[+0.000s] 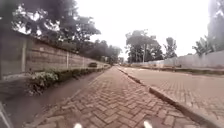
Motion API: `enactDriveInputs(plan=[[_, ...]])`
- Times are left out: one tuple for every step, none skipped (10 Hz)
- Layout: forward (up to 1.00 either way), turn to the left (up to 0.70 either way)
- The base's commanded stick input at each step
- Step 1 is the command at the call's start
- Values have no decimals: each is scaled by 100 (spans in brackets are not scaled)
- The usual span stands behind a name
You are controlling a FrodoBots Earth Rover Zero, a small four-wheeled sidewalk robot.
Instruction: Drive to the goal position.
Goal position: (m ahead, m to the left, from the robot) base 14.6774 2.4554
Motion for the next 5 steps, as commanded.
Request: enactDriveInputs(plan=[[70,0],[70,4],[70,1],[70,4],[70,5]])
